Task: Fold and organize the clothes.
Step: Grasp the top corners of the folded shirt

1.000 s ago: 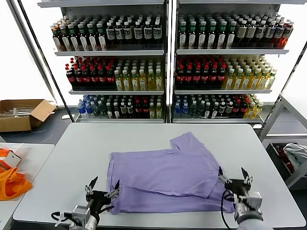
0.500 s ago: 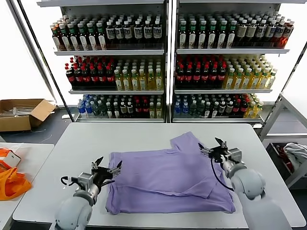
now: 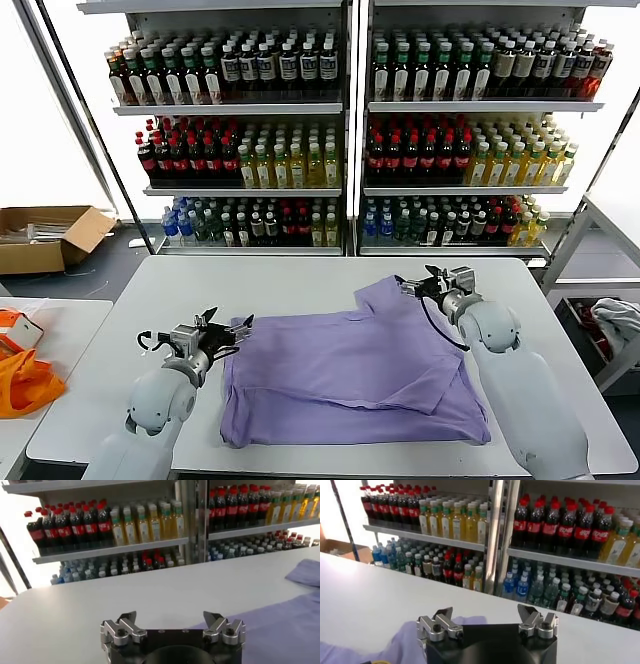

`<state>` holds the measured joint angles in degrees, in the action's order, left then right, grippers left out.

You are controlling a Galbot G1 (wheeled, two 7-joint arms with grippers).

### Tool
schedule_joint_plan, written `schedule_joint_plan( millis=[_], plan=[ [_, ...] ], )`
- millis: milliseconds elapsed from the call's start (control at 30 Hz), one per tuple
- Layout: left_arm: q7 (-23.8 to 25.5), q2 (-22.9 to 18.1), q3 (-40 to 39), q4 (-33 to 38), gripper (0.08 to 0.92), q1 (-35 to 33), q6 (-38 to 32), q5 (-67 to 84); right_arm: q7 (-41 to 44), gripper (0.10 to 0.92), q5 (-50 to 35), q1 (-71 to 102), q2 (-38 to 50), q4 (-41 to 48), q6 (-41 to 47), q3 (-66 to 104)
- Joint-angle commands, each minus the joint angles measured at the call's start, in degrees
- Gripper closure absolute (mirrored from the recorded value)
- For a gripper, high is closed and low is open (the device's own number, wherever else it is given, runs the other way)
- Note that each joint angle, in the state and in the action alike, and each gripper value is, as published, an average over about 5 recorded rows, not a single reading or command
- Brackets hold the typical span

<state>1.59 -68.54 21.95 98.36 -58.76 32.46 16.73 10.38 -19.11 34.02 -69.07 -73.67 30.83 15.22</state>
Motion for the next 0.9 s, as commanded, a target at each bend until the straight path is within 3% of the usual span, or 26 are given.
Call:
schedule_joint_plan(
  millis=[33,600,800,900],
  plan=[
    [0.38,0.24,-1.78,-4.32,0.177,2.88,0.60,0.46,-0.84,0.203,-0.39,-3.65,-2.66,6.29,0.24,-0.94],
    [0.44,-0.44,-2.58,-6.18,0.194,2.63,0.56,0.03,-0.87,0.203,1.28,-3.31,-5.32,10.17,-0.07,-1.06],
    [0.49,-0.37,-2.63,-6.34,0.338,2.51,0.56,0.16,-0.74,0.206,1.69,-2.38,-5.27,9.80,0.02,-1.27],
    [0.49,-0.47,-2.57,-6.83,0.416,2.59,0.56,0.42,-0.72,0.246,1.93,-1.50,-5.20,9.19,0.04,-1.30]
  ],
)
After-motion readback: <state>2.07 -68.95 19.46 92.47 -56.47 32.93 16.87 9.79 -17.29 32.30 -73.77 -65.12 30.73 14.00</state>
